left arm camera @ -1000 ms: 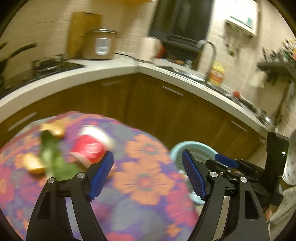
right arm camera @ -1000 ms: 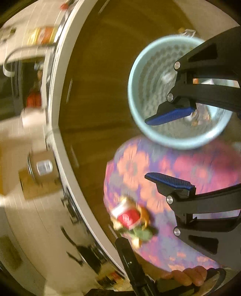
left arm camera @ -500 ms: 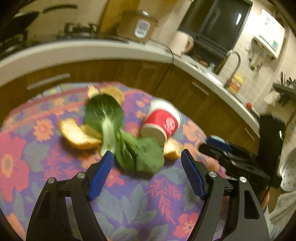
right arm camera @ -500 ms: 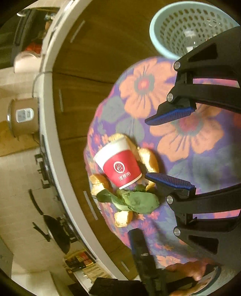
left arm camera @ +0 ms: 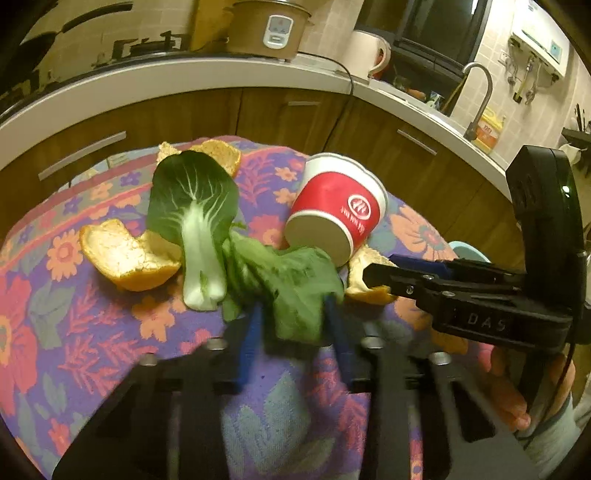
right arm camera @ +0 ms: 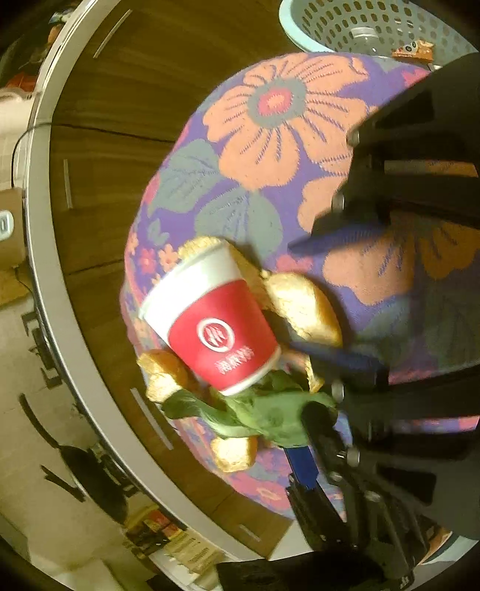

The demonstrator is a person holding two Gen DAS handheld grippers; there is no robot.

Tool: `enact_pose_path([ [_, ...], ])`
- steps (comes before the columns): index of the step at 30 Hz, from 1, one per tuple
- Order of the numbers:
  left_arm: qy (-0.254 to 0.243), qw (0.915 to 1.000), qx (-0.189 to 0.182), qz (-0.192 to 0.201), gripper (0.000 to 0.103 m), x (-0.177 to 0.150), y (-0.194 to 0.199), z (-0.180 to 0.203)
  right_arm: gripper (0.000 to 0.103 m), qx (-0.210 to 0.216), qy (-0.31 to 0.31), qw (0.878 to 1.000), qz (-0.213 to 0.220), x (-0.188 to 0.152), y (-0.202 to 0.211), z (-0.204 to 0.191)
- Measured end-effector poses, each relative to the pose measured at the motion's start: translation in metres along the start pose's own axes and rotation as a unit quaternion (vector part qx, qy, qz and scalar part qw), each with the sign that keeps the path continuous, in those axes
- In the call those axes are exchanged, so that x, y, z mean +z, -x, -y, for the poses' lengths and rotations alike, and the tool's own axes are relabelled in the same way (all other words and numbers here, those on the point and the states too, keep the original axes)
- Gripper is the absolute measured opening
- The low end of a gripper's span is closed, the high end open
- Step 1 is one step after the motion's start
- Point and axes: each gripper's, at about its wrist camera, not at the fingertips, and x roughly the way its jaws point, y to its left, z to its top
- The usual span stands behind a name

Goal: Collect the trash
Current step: 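Grasp the green bok choy with the left gripper while the right gripper grasps an orange peel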

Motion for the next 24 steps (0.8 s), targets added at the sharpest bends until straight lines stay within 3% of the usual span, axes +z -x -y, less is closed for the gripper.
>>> enact_pose_path([
  [2,0.002,1.0000,-0.003,0.001,0.013,-0.003,0.004,-0.001,0.012,-0.003,0.008,1.000,0.000,-0.002,0.001,-0.003],
  [4,0.006,0.9999,-0.006,0.006,0.010,-0.008,0.014,-0.002,0.006,-0.001,0.009,1.000,-0.001,-0.006,0.003,-0.004],
  [13,-0.010,0.9964,-0.084,0.003,0.007,-0.052,0.067,0.009,0.003,-0.014,0.002,0.999,0.035,-0.038,0.052,0.006],
  [19,-0.044,0.9965,-0.067,-0.025,0.008,-0.086,0.085,0.020,0.003,-0.037,-0.013,0.999,0.034,-0.074,0.080,0.022],
  [24,-0.033,0.9983,-0.037,-0.031,0.017,-0.101,0.092,0.006,0.003,-0.043,-0.024,0.998,0.038,-0.091,0.088,0.027],
])
